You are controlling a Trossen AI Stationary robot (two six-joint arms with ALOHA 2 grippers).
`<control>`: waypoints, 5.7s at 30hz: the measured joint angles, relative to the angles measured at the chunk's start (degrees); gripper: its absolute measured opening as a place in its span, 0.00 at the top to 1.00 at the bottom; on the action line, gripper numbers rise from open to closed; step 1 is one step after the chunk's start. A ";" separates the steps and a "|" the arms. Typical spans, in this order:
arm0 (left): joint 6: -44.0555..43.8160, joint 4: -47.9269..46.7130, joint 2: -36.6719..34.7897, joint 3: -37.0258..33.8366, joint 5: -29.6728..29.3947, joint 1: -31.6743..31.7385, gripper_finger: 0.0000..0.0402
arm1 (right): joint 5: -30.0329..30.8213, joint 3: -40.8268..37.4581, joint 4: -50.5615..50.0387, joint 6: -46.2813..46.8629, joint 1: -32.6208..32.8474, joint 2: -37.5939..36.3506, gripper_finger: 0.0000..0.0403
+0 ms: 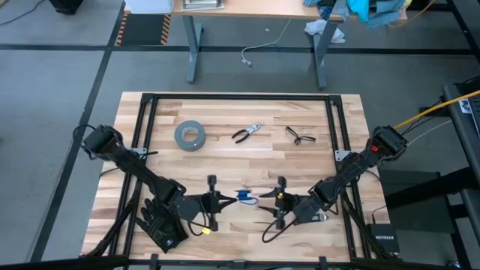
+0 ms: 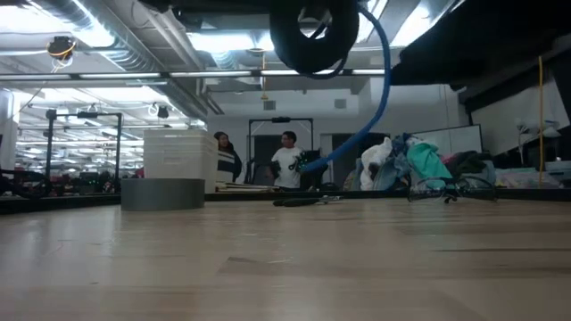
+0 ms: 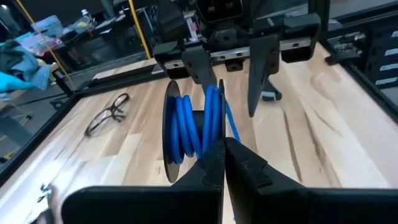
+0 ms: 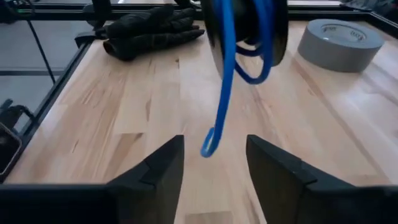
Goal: Coil cords
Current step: Uncoil the blue wire cable from the black spool
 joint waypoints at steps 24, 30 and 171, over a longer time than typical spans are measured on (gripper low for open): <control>-1.74 -0.99 -0.36 0.00 0.20 1.35 1.00 | -10.87 -0.02 4.00 0.31 -5.07 0.00 0.95; -5.07 -3.92 -0.36 0.00 1.01 0.02 1.00 | -12.98 -0.02 4.04 1.48 -5.05 -0.07 0.97; -9.43 -8.58 -0.49 0.00 15.68 -4.19 1.00 | -12.56 40.76 -50.71 -19.66 -2.73 -0.15 0.98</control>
